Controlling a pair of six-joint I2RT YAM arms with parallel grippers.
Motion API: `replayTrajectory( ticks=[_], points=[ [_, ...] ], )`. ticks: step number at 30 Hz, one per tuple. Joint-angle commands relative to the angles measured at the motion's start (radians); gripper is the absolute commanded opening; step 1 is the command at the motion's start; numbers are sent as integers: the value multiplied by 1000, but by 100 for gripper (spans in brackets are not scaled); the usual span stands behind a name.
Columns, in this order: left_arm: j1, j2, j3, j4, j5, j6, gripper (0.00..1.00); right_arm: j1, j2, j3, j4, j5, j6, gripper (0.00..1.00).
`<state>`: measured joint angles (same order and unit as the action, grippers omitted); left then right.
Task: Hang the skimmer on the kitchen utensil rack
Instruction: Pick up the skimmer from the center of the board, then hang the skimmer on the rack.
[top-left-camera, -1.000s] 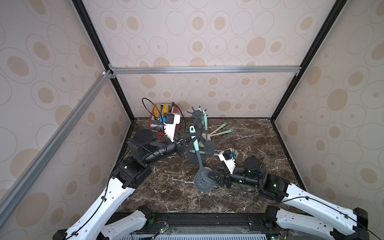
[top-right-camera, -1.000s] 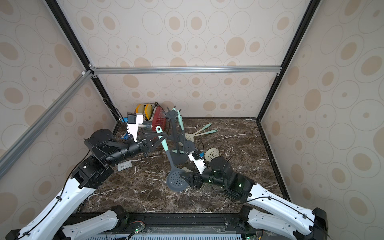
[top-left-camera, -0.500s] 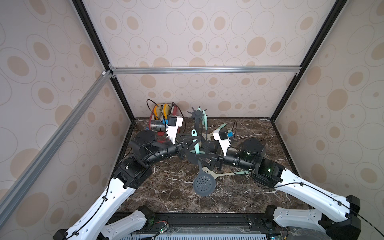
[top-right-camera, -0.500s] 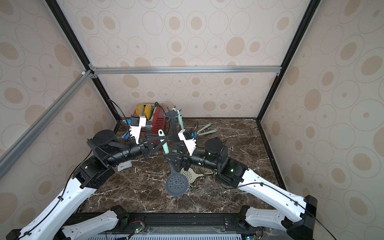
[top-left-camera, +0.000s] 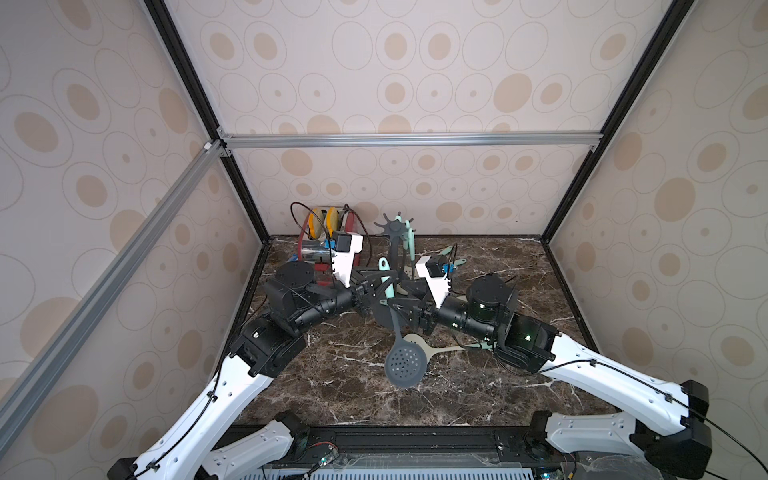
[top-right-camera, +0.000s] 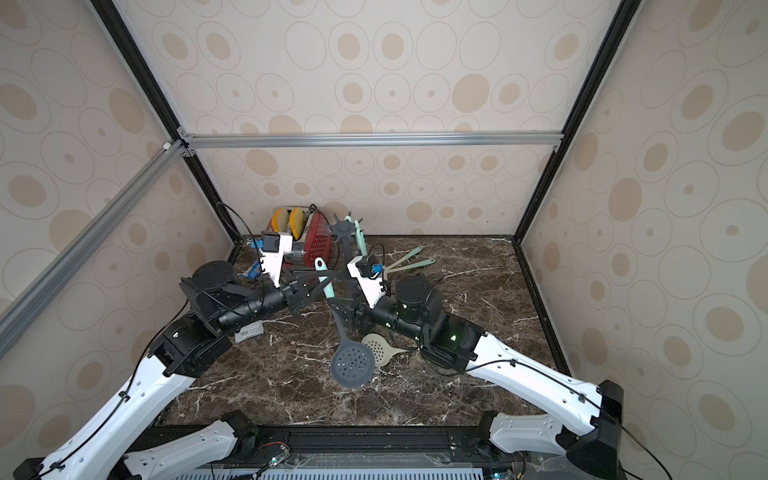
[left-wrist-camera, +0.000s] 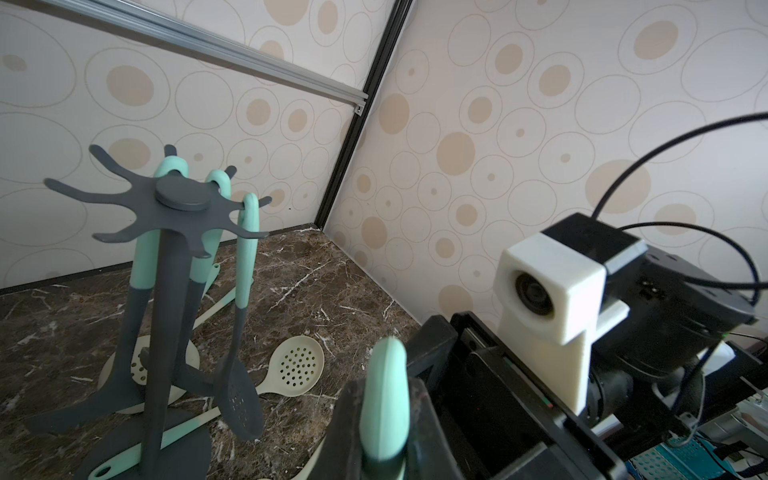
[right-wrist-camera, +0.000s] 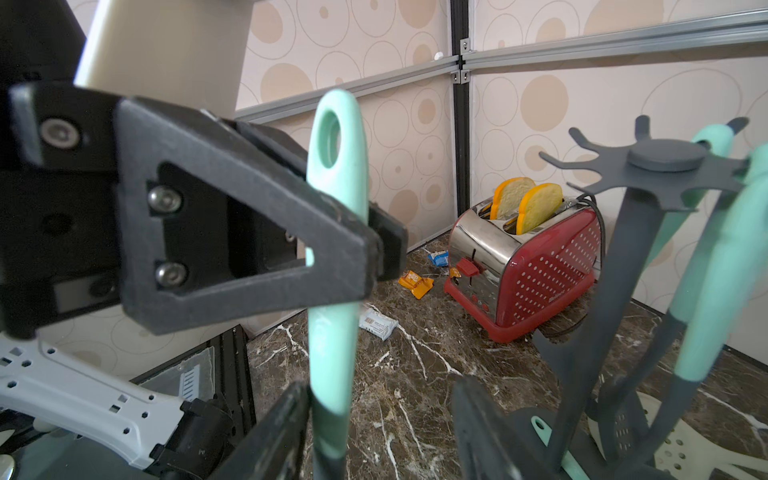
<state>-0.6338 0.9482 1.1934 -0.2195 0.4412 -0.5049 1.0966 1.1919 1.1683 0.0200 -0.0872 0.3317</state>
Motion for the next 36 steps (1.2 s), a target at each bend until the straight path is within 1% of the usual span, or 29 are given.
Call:
replayTrajectory(
  ticks=[1, 3, 5, 9, 11, 12, 13, 14, 15, 16, 17, 18, 19, 21, 23, 25, 26, 28, 29, 32, 34, 36],
  points=[
    [4, -5, 6, 59, 23, -24, 0, 3, 23, 32, 42, -54, -2, 59],
    [3, -5, 5, 64, 28, -28, 0, 3, 30, 35, 44, -54, 0, 57],
    [2, -5, 0, 71, 28, -33, 0, 2, 34, 36, 48, -59, -3, 52],
    [3, -3, 2, 64, 26, -28, 0, 2, 29, 29, 50, -77, -3, 24],
    [3, -3, 12, 40, 17, -19, 0, 2, 9, 3, 63, -61, 1, 0],
    [3, -4, 22, 14, 3, -7, 0, 1, -4, -14, 66, -41, 10, 0],
    [3, -8, 31, -16, -13, 8, 13, 2, -19, -23, 49, -20, 15, 0],
    [3, -13, 39, -47, -30, 24, 29, 0, -29, -24, 21, -1, 25, 0],
    [3, -23, 51, -91, -69, 41, 50, -4, -41, -21, -21, 14, 27, 0],
    [3, -37, 58, -139, -119, 51, 68, -9, -52, -21, -61, 34, 31, 0],
    [3, -50, 68, -186, -171, 60, 82, -11, -64, -25, -96, 62, 42, 0],
    [3, -66, 78, -239, -218, 76, 96, -16, -77, -30, -137, 92, 57, 0],
    [4, -80, 90, -290, -258, 88, 99, -27, -87, -34, -181, 109, 77, 0],
    [3, -100, 114, -380, -315, 117, 99, -54, -108, -44, -230, 82, 81, 0],
    [4, -117, 125, -461, -345, 131, 99, -91, -125, -59, -238, 19, 76, 0],
    [3, -129, 122, -499, -333, 145, 99, -159, -118, -37, -275, -110, 89, 0],
    [3, -125, 125, -521, -346, 137, 99, -190, -111, -25, -288, -167, 100, 0],
    [3, -91, 150, -573, -364, 129, 99, -259, -93, -3, -289, -305, 128, 0],
    [3, -68, 163, -589, -360, 129, 99, -283, -86, 7, -286, -351, 142, 0],
    [6, 5, 206, -597, -319, 128, 99, -357, -44, 53, -278, -498, 183, 0],
    [20, 30, 212, -548, -263, 118, 99, -385, -14, 78, -252, -564, 214, 0],
    [71, 54, 209, -482, -164, 89, 99, -395, 19, 110, -228, -612, 242, 0]
  ],
)
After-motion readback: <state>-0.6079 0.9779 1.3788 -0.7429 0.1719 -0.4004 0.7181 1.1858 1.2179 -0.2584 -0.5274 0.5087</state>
